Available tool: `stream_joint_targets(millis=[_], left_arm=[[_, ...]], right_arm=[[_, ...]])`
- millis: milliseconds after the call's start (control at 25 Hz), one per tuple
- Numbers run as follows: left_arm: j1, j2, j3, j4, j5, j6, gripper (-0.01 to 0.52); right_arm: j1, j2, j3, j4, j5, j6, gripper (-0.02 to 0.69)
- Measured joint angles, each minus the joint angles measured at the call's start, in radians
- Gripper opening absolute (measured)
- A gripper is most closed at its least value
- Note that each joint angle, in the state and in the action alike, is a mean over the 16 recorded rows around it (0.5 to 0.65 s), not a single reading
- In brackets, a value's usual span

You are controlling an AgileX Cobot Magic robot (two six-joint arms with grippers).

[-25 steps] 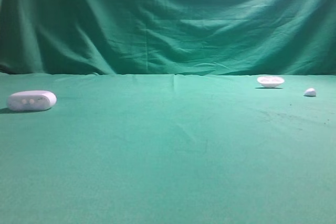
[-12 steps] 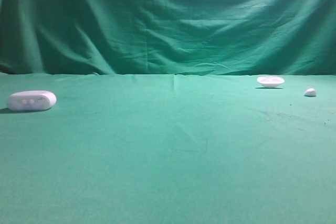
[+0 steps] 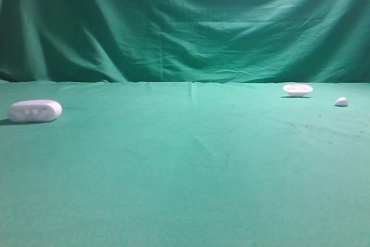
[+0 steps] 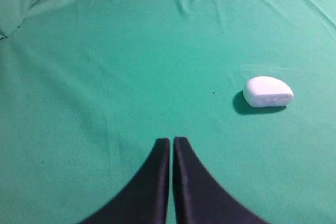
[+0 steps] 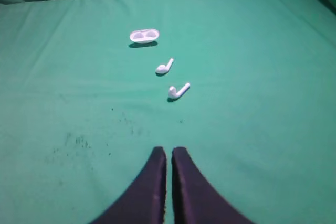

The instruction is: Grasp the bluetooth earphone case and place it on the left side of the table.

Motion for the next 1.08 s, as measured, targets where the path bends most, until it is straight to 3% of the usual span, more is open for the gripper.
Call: stream_joint_targets(millis=[320, 1080], left_arm=[[0.0, 0.0, 0.0, 0.0, 0.0, 0.0, 0.0], [0.0, 0.0, 0.0, 0.0, 0.0, 0.0, 0.0]], right_arm=[[-0.011, -0.141, 0.102, 0.0, -0.015, -0.005, 0.0], [-0.011, -0.152, 0.108, -0.007, -0.014, -0.013, 0.0]])
